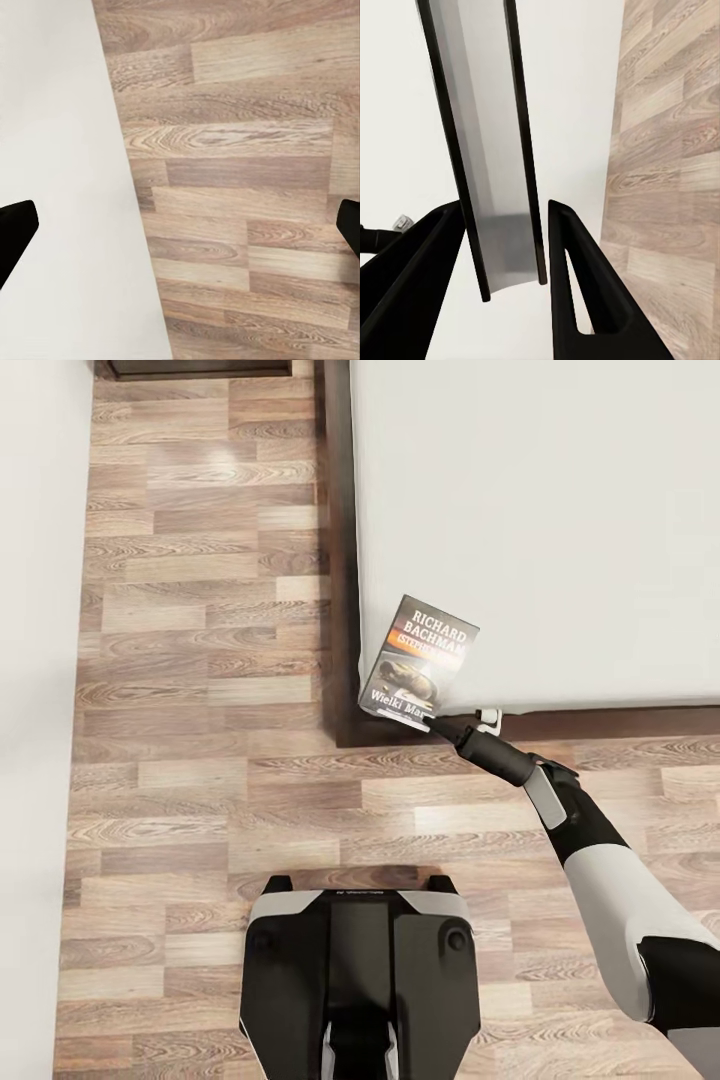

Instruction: In the bedroom, move the book from the bed onto either nightstand, and place the two sandals side by side next to the bed.

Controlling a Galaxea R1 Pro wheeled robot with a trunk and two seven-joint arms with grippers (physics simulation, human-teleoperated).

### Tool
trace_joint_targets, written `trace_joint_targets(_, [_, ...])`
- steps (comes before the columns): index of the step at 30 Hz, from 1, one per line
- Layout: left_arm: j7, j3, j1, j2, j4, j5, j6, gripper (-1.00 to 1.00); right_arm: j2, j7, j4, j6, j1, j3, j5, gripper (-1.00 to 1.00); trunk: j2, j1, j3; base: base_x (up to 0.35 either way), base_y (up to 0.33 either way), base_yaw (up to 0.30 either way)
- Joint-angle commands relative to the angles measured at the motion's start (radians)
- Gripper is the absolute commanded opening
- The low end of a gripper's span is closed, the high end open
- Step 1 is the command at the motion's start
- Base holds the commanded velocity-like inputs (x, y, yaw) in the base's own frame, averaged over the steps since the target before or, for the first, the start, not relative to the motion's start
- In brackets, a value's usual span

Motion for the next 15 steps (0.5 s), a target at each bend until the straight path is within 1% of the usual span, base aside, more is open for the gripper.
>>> trace_joint_targets(1, [-0.010, 0.001, -0.001, 0.000, 0.004, -0.008, 0.004, 1.00, 0.000, 0.002, 0.001, 0.010, 0.000, 0.000, -0.005, -1.00, 0.006, -0.003, 0.002, 0.000, 0.000, 0.000])
trace_joint_targets(10, [-0.009, -0.001, -0.001, -0.003, 0.067, -0.008, 0.004, 1.00, 0.000, 0.002, 0.002, 0.010, 0.024, 0.000, -0.005, -1.00, 0.069, -0.038, 0.031, 0.000, 0.000, 0.000])
trace_joint_targets(14, [-0.009, -0.001, -0.002, -0.019, 0.106, -0.009, 0.004, 1.00, -0.002, 0.001, 0.003, 0.010, 0.035, -0.001, -0.005, -1.00, 0.097, -0.053, 0.043, 0.000, 0.000, 0.000])
trace_joint_targets(15, [-0.009, -0.001, -0.002, -0.024, 0.116, -0.009, 0.004, 1.00, -0.003, 0.001, 0.003, 0.011, 0.036, 0.000, -0.005, -1.00, 0.097, -0.053, 0.043, 0.000, 0.000, 0.000])
